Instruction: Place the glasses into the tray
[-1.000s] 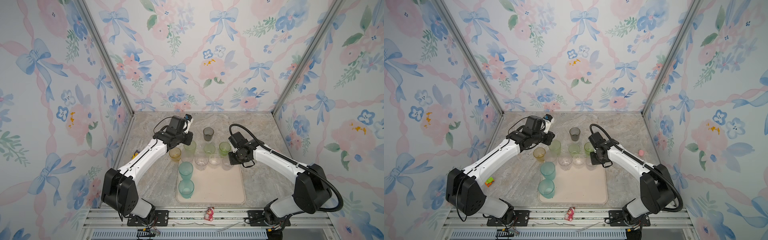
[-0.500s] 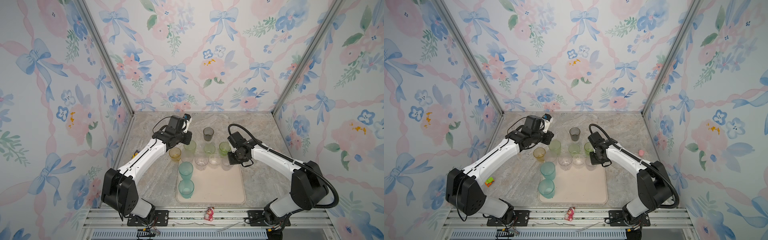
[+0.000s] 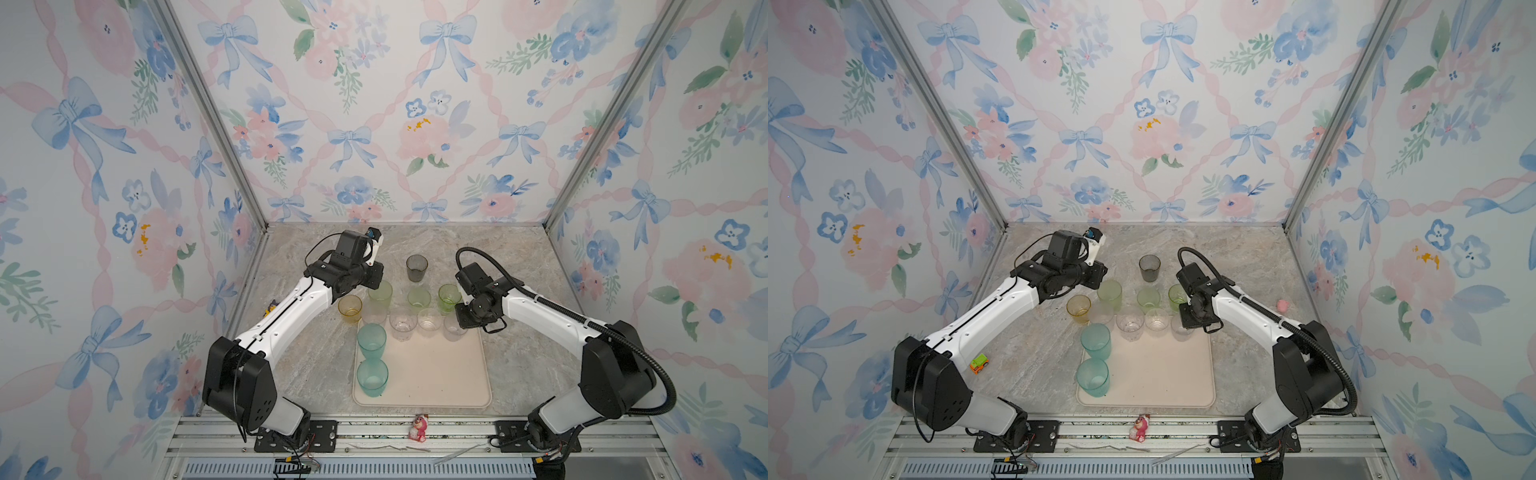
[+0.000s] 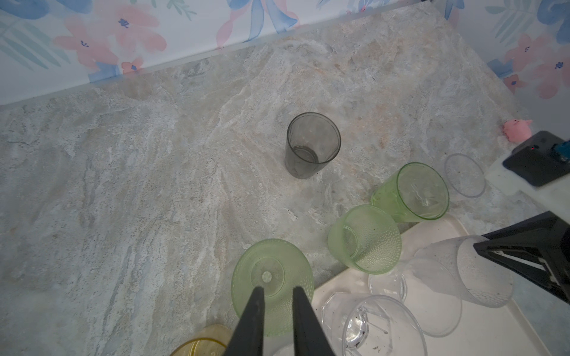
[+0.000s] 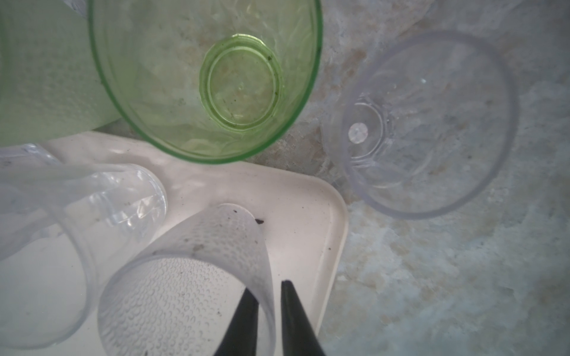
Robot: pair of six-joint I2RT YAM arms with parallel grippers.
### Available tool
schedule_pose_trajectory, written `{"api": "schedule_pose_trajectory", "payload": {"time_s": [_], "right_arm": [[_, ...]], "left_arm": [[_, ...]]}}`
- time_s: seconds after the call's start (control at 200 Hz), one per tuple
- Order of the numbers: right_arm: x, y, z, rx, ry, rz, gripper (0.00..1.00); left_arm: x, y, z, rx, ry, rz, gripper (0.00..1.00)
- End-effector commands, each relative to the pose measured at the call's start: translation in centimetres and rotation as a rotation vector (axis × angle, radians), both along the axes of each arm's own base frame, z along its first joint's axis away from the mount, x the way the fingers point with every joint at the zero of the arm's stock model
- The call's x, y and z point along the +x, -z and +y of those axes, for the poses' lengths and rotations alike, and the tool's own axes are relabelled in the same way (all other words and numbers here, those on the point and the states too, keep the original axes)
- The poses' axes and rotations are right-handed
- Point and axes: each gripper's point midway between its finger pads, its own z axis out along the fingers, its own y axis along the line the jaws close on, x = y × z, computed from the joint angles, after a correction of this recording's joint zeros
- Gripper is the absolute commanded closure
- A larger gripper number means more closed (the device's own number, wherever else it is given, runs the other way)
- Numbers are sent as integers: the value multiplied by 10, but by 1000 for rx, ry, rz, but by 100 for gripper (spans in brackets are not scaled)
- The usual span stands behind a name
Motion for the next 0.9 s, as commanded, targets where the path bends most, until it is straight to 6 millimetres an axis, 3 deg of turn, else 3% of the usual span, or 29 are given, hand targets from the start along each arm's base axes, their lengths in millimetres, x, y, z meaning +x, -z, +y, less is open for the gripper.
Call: {"api": "schedule_pose_trajectory", "payload": {"time_s": [0.0, 0.115, 0.26, 0.38, 0.485, 0.605, 0.895], "right_arm": [[2, -21, -2, 12, 4, -23, 76], [3, -44, -7, 15, 6, -75, 64], [5, -78, -19, 23, 29, -157, 63], [12, -95, -49, -8, 97, -200, 65], [19, -97, -71, -35, 148, -192, 68], [30, -89, -84, -47, 175, -167, 72], [45, -65, -82, -16, 180, -115, 76]], "left_arm": [[-1, 0, 3, 1, 5, -3, 80], [-1, 2, 3, 3, 3, 0, 80], [-3, 5, 2, 2, 8, 11, 80], [-6, 10, 4, 6, 6, 18, 80], [-8, 11, 5, 8, 6, 20, 80], [-9, 11, 5, 5, 7, 21, 80], [-10, 16, 12, 24, -21, 22, 80]]}}
